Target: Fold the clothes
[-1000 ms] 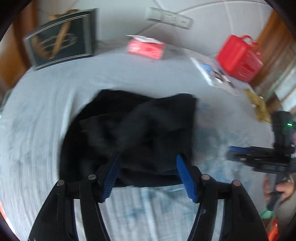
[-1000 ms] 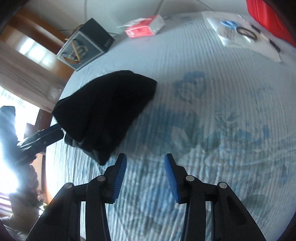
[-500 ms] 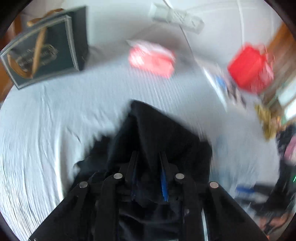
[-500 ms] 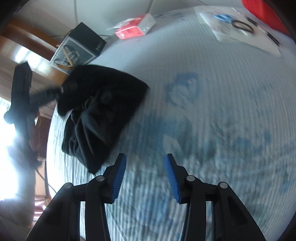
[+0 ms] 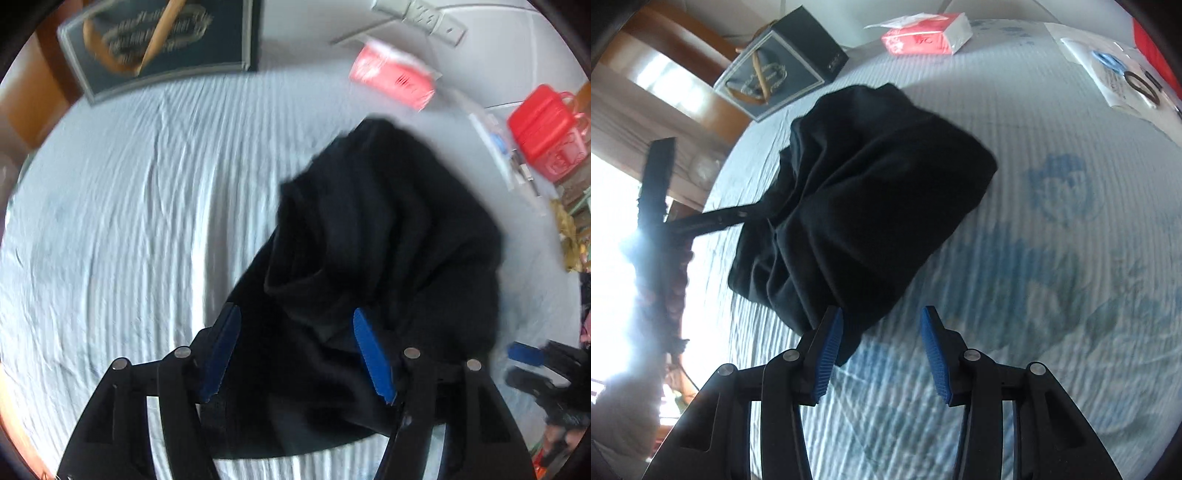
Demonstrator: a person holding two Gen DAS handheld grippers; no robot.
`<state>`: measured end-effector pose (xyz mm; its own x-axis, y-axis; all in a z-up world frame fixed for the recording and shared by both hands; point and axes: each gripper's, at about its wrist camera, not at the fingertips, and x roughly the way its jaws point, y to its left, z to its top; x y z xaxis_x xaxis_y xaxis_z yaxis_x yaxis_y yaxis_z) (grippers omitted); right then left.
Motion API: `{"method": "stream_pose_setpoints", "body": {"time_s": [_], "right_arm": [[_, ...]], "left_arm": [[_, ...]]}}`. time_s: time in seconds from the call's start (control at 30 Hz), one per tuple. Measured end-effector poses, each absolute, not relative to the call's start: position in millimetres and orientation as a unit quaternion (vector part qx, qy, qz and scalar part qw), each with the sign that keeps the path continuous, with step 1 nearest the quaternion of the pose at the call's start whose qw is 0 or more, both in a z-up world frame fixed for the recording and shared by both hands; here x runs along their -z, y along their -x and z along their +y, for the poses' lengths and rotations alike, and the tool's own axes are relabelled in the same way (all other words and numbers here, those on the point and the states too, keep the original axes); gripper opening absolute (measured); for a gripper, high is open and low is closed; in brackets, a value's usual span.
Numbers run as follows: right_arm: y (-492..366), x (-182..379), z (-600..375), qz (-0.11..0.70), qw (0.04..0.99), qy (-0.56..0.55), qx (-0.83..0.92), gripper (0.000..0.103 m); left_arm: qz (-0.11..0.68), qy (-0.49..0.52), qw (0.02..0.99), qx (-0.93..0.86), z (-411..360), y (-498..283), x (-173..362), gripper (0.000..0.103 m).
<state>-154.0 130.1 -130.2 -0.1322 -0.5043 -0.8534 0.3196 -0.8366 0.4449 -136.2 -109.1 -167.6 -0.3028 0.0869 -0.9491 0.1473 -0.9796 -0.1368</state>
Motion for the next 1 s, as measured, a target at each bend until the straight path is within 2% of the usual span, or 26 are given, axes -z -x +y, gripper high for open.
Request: {"method": "stream_pose_setpoints", "body": {"time_s": [0.03, 0.07, 0.13, 0.2, 0.27, 0.3, 0.33, 0.4, 0.5, 0.6, 0.73, 0.83, 0.93, 0.97, 1.0], "right_arm": [[152, 131, 126, -0.076, 0.272, -0.598, 0.750, 0.057], [149, 131, 122, -0.074, 0.268, -0.598, 0.752, 0.061], [146, 131, 109, -0.062, 0.261, -0.592, 0.760, 0.067], [144, 133, 89, -0.036, 0.254, -0.582, 0.772, 0.068], [142, 141, 67, 0.012, 0.242, -0.567, 0.788, 0.068], [141, 140, 65, 0.018, 0.234, -0.562, 0.793, 0.058], [140, 139, 64, 0.025, 0.225, -0.557, 0.799, 0.035], [138, 136, 61, 0.036, 0.209, -0.548, 0.809, 0.019], [121, 113, 78, 0.014, 0.234, -0.524, 0.819, 0.017], [98, 106, 85, 0.022, 0.280, -0.519, 0.808, 0.018], [86, 141, 90, 0.051, 0.289, -0.593, 0.750, 0.029], [85, 156, 105, 0.022, 0.273, -0.632, 0.725, 0.031], [90, 143, 133, -0.038, 0.261, -0.621, 0.738, 0.035], [94, 137, 141, -0.055, 0.254, -0.615, 0.745, 0.035], [97, 132, 149, -0.071, 0.247, -0.608, 0.751, 0.036]], "left_arm": [[0.102, -0.589, 0.022, 0.801, -110, 138, 174, 0.063], [0.103, -0.586, 0.026, 0.803, -111, 141, 177, 0.063], [0.100, -0.579, 0.015, 0.809, -109, 146, 175, 0.055], [0.099, -0.576, 0.004, 0.811, -107, 149, 170, 0.026], [0.091, -0.577, 0.000, 0.812, -106, 150, 163, 0.016], [0.088, -0.573, -0.001, 0.815, -106, 148, 158, 0.015], [0.090, -0.566, -0.003, 0.819, -108, 144, 150, 0.015], [0.107, -0.541, -0.007, 0.834, -118, 130, 127, 0.015], [0.136, -0.497, -0.014, 0.857, -134, 93, 83, 0.015], [0.163, -0.489, -0.015, 0.857, -149, 49, 73, 0.015], [0.156, -0.551, -0.006, 0.820, -153, 21, 122, 0.017], [0.162, -0.606, 0.010, 0.779, -160, 18, 160, 0.021], [0.182, -0.592, 0.016, 0.785, -173, 10, 145, 0.023], [0.183, -0.585, 0.017, 0.790, -175, 11, 139, 0.026], [0.177, -0.576, 0.018, 0.798, -175, 16, 132, 0.033]]}}
